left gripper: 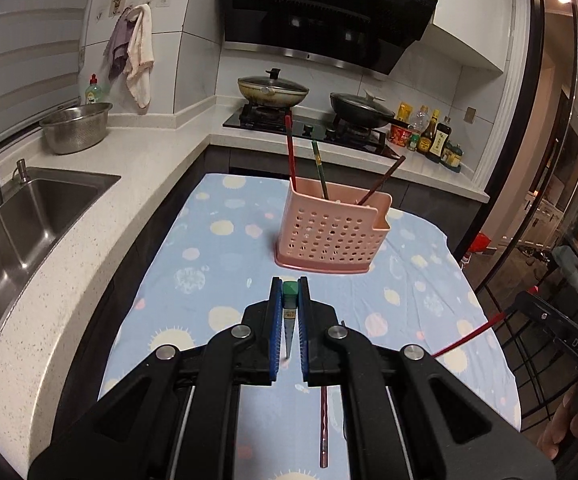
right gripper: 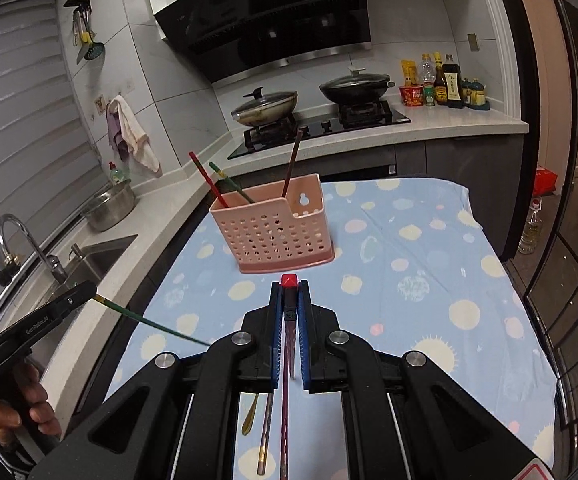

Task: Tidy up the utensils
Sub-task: 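Lift the green chopstick into the pink holder with the left tool while the right tool inserts the red chopstick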

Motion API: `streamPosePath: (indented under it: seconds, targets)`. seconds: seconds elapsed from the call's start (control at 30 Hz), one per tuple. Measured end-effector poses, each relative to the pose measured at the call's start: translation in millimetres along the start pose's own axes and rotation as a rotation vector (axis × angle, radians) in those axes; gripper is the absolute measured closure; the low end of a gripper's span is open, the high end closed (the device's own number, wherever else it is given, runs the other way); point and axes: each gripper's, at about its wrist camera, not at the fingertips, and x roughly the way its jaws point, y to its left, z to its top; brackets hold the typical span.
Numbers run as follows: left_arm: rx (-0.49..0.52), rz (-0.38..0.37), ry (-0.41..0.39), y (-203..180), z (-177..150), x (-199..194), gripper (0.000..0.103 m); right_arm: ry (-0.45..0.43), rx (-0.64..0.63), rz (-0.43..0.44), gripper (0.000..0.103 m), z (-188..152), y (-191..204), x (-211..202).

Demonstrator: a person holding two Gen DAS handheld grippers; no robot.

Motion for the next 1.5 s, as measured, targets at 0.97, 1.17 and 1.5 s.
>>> streamPosePath:
  seconds: [0.97,1.17,1.5]
  targets:
    - [0.061,-0.054,-0.207,-38,149,32,0.096,-0.191,-0.017,0.061,0.096,138,29,48]
    - [0.062,-0.052,-0.252,-43,188,46,0.096,-0.229,-0.014,0.067,0.096,175,34,74]
    - [0.074,-0.029,-0.251,-42,209,95,0.096,-0.221,-0.001,0.059,0.096,205,33,124]
